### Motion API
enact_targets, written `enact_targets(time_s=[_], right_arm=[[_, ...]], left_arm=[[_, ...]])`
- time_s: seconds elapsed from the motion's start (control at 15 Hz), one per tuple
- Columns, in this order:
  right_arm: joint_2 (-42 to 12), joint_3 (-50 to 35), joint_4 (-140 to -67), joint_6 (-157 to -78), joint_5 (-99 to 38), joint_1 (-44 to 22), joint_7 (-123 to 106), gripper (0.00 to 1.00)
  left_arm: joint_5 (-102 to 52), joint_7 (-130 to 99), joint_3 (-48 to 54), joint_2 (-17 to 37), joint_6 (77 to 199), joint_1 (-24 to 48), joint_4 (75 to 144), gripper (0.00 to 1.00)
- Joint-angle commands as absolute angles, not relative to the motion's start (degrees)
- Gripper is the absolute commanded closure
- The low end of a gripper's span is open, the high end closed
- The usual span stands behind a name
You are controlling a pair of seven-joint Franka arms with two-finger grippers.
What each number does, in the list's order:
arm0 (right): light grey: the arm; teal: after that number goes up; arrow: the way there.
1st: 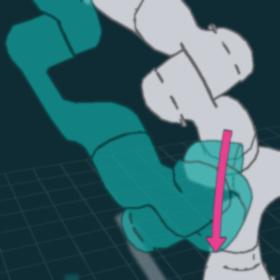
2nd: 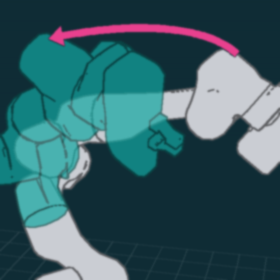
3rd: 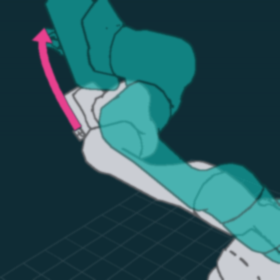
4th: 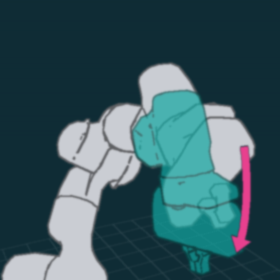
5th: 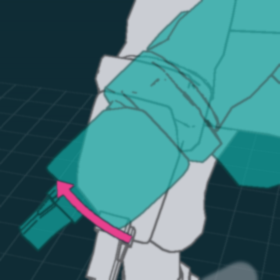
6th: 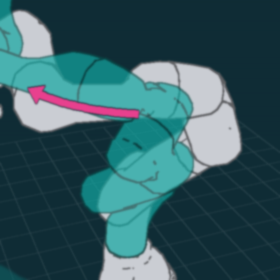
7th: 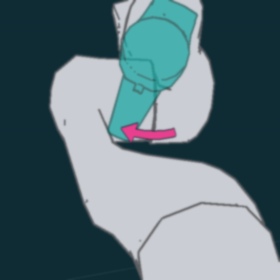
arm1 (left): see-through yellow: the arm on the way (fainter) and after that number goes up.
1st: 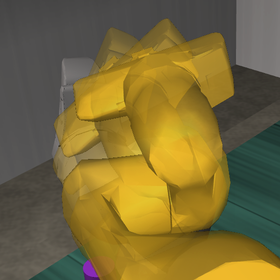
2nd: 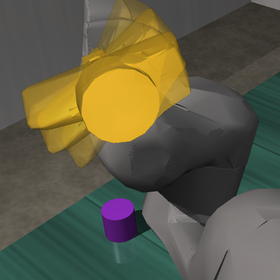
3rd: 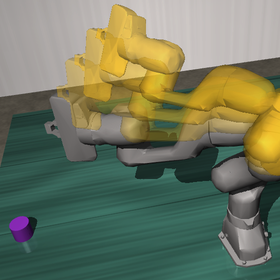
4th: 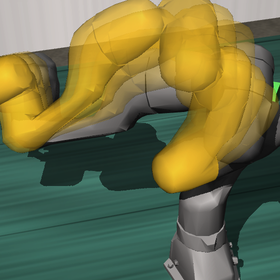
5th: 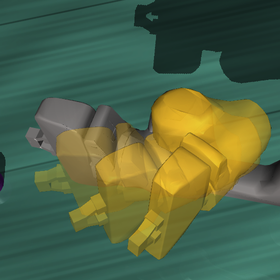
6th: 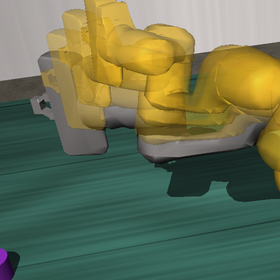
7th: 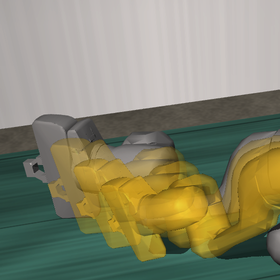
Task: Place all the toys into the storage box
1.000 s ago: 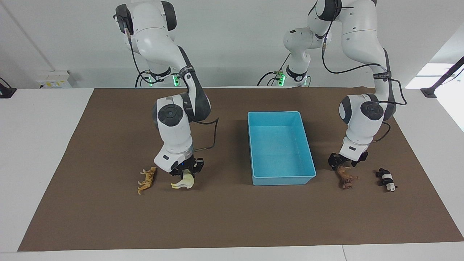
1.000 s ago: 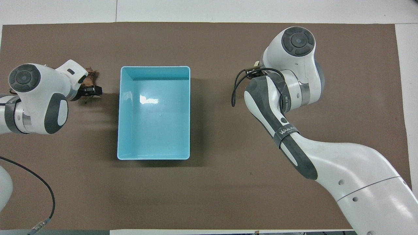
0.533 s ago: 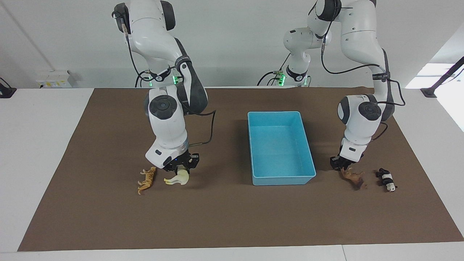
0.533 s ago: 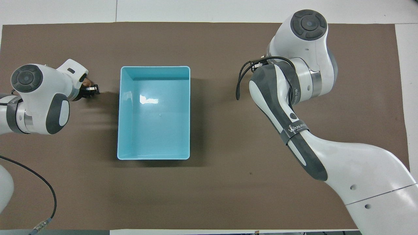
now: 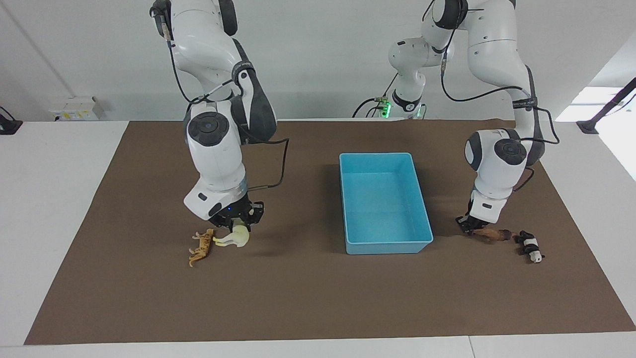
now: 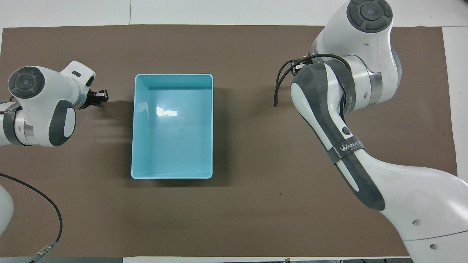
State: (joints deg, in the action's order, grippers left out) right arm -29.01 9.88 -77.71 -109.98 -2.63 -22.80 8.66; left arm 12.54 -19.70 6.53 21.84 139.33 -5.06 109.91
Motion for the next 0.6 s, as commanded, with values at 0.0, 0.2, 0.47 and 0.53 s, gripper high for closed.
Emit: enact_targets(time_s=[0.0, 0.2, 0.47, 0.53], right_arm=[[-27.8, 10.1, -77.5, -107.7, -2.1, -22.5, 9.1, 1.00], [-27.0, 10.2, -77.5, -107.0, -2.1, -22.4, 9.1, 1.00], [-25.8, 10.5, -77.5, -105.3, -2.4, -22.4, 9.1, 1.00], [-25.5, 10.5, -77.4, -104.8, -2.4, -22.5, 9.1, 1.00]], left_arm=[[12.7, -22.6, 6.4, 22.4, 133.7, -3.4, 105.8, 1.00], [11.1, -27.4, 6.6, 21.4, 116.4, 2.1, 95.0, 1.00], [7.2, -41.2, 6.7, 16.8, 104.6, 11.7, 90.1, 1.00], [7.2, -45.7, 6.8, 16.5, 104.7, 14.8, 90.7, 1.00]])
